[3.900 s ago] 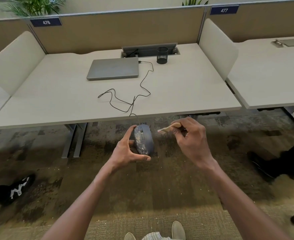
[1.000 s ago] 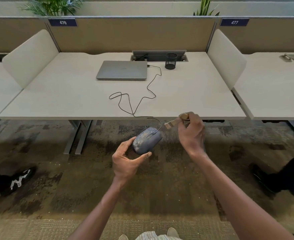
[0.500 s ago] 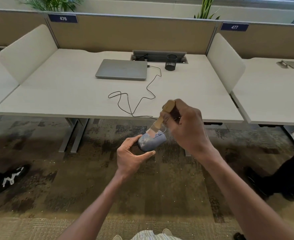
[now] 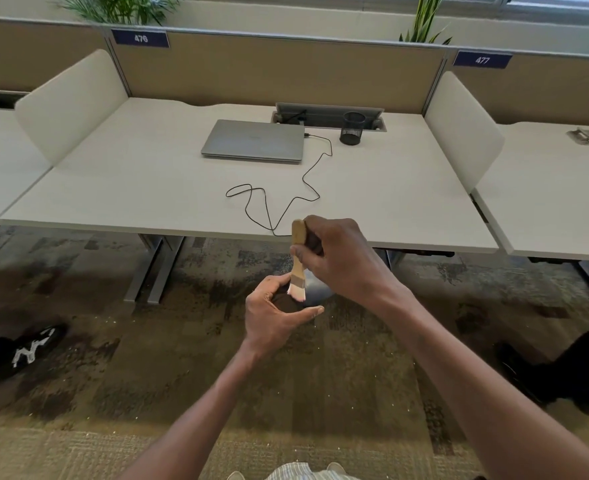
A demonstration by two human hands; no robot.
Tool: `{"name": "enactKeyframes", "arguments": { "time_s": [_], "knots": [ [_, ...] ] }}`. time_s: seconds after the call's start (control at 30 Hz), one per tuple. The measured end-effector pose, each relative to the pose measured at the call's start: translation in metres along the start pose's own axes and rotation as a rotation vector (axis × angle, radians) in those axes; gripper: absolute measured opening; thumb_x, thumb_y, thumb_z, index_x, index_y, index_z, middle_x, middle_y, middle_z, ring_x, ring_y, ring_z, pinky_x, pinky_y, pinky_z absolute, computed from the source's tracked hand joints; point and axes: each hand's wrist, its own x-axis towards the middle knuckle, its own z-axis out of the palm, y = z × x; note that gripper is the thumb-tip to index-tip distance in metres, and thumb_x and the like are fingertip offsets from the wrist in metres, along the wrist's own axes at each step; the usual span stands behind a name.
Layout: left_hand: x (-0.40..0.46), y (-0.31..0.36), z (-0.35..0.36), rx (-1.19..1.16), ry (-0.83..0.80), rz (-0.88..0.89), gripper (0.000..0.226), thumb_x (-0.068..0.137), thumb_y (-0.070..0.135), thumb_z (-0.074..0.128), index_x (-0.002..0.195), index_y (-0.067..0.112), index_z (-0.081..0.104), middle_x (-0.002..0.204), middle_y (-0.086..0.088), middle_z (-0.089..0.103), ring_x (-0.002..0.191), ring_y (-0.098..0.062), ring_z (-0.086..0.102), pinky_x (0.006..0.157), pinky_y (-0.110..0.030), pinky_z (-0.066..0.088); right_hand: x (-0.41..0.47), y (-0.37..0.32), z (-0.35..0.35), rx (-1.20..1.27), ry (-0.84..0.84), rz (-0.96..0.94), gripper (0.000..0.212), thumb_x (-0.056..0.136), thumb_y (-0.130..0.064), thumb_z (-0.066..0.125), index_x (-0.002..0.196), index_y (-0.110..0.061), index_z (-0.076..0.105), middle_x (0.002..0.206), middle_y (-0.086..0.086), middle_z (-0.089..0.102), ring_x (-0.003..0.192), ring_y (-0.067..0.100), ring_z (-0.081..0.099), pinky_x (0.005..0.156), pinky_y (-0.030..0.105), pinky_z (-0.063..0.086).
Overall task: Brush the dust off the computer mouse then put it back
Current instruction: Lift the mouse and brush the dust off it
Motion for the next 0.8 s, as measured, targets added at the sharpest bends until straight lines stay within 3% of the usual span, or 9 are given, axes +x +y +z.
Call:
{"name": "enactKeyframes", "arguments": {
  "time_s": [0.23,0.37,0.5,0.7,0.8],
  "knots": [
    [-0.001,-0.001,-0.004,-0.005,0.005,-0.003,0.07,0.055,0.05,0.09,0.112,0.016,0.07,0.104,0.004,0.071,0.097,-0.008,0.067,0.082,-0.03,0.059,0.013,0.0,-0.001,-0.046,0.057,0.021,0.014,0.092,-0.015,0.069,0.084,-0.009,0.06,0.072,0.005,0.063,0.063,0.024,0.055,0.059,0.035,0.047],
    [-0.002,0.0,-0.004,0.003,-0.005,-0.031,0.051,0.054,0.044,0.093,0.092,0.02,0.068,0.091,0.002,0.07,0.083,-0.013,0.068,0.07,-0.038,0.059,0.017,-0.007,-0.001,0.009,0.052,0.007,0.011,0.091,-0.014,0.069,0.089,-0.005,0.064,0.075,0.006,0.066,0.065,0.023,0.061,0.059,0.032,0.051],
    [0.0,0.0,-0.002,0.0,0.012,-0.015,0.045,0.054,0.042,0.094,0.075,0.022,0.06,0.08,0.002,0.066,0.078,-0.02,0.065,0.066,-0.042,0.056,0.021,-0.011,0.007,-0.013,-0.004,0.017,0.011,0.091,-0.015,0.068,0.085,-0.007,0.063,0.07,0.005,0.062,0.061,0.022,0.056,0.055,0.026,0.043],
    [-0.001,0.003,-0.001,-0.017,-0.009,0.002,0.067,0.053,0.048,0.092,0.106,0.013,0.071,0.099,0.004,0.072,0.09,-0.009,0.068,0.077,-0.03,0.059,0.028,-0.004,-0.001,-0.066,-0.007,0.09,0.012,0.092,-0.012,0.065,0.081,-0.007,0.061,0.072,0.006,0.062,0.065,0.025,0.055,0.059,0.032,0.043],
    [-0.004,0.003,-0.001,-0.005,-0.024,-0.005,0.072,0.052,0.052,0.09,0.11,0.014,0.071,0.103,0.006,0.071,0.094,-0.008,0.068,0.08,-0.029,0.059,0.029,-0.005,-0.008,-0.052,0.012,0.096,0.014,0.092,-0.011,0.066,0.08,-0.008,0.06,0.07,0.005,0.061,0.064,0.024,0.057,0.06,0.033,0.044]
  ]
}}
